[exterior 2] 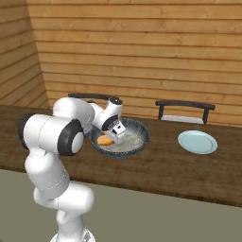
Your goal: Place one bun and one sausage from the bowl on each plate.
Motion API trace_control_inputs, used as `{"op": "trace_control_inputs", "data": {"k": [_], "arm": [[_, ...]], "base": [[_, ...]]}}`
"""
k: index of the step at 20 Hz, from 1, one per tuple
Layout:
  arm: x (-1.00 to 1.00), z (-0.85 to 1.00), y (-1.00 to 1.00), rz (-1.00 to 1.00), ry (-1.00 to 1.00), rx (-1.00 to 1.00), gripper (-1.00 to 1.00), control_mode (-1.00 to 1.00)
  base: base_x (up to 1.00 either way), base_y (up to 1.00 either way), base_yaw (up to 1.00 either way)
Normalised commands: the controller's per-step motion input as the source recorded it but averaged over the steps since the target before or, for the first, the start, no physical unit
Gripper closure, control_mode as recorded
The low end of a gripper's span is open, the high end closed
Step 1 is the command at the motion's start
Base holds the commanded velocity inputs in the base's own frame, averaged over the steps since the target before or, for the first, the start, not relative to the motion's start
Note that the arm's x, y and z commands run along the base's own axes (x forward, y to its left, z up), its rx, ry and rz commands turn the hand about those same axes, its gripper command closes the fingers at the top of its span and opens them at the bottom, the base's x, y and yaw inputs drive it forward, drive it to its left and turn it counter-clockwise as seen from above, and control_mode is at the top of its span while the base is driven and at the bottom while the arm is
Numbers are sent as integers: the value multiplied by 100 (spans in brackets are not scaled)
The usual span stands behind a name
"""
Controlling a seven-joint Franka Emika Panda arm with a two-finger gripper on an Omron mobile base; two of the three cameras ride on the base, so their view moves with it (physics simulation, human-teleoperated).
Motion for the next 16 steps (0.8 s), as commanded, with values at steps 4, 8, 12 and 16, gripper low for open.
{"op": "trace_control_inputs", "data": {"k": [4, 8, 12, 16], "arm": [[13, -19, 14, 3, 0, 4, -100, -100], [3, -24, 9, 0, 9, 3, -100, -100], [0, -32, 11, 0, 11, 5, -100, -100], [0, -26, 12, 0, 7, 4, -100, -100]], "base": [[0, 0, 0], [0, 0, 0], [0, 0, 0], [0, 0, 0]]}}
